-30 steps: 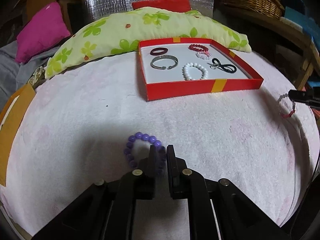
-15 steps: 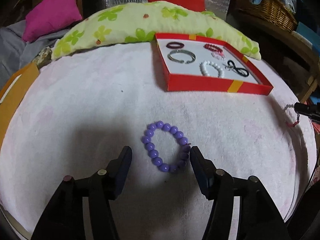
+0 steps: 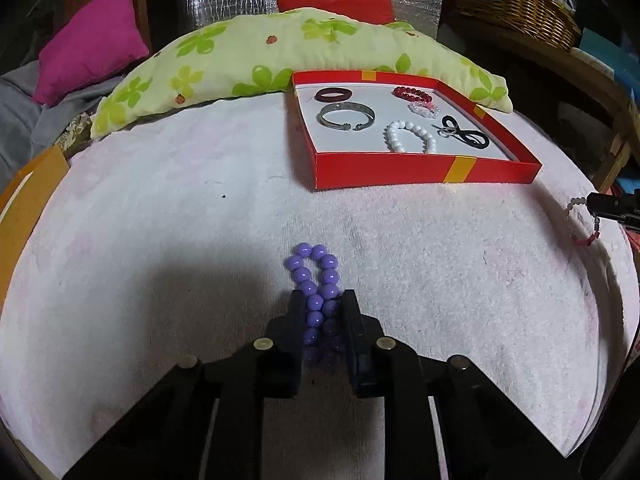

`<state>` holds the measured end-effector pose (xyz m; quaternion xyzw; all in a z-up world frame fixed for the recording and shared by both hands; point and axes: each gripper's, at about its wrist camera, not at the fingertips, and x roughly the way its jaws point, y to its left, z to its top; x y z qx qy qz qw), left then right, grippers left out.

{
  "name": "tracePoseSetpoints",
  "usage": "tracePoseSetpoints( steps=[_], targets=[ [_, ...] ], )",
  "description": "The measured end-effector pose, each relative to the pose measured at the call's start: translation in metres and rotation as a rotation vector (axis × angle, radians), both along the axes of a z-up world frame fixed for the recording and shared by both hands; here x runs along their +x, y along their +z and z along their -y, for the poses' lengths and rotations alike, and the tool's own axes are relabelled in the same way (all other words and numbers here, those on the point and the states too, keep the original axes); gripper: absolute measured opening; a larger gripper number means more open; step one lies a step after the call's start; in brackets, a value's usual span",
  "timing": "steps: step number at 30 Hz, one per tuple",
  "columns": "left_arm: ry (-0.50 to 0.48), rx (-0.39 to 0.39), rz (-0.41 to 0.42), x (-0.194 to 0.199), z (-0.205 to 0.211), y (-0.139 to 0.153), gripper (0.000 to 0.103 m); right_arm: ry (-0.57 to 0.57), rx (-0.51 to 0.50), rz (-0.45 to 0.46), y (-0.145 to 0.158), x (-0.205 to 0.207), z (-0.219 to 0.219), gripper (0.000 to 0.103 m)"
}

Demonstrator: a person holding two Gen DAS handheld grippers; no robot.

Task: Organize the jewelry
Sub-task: 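Lift the purple bracelet with the left tool while the right tool lifts the pink bracelet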

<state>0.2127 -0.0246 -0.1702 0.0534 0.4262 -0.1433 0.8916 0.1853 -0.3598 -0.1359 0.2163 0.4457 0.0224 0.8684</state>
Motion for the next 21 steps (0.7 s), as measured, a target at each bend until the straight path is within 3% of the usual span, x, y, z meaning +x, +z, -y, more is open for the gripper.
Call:
tracePoseSetpoints(
  steps=[3, 5, 21],
  targets=[
    [-0.008, 0.004, 0.013, -0.002, 0.001, 0.002, 0.018, 0.014, 0.002, 0.012, 0.002, 0.0, -0.005, 0.009],
    [-0.008, -0.002, 0.025, -0.002, 0.0, 0.005, 0.009, 0.022, 0.0, 0.017, 0.003, -0.001, -0.007, 0.009],
    [-0.008, -0.093, 0.112, -0.012, -0.012, 0.041, 0.009, 0.044, 0.06, 0.061, 0.011, 0.0, -0.014, 0.009]
  ],
)
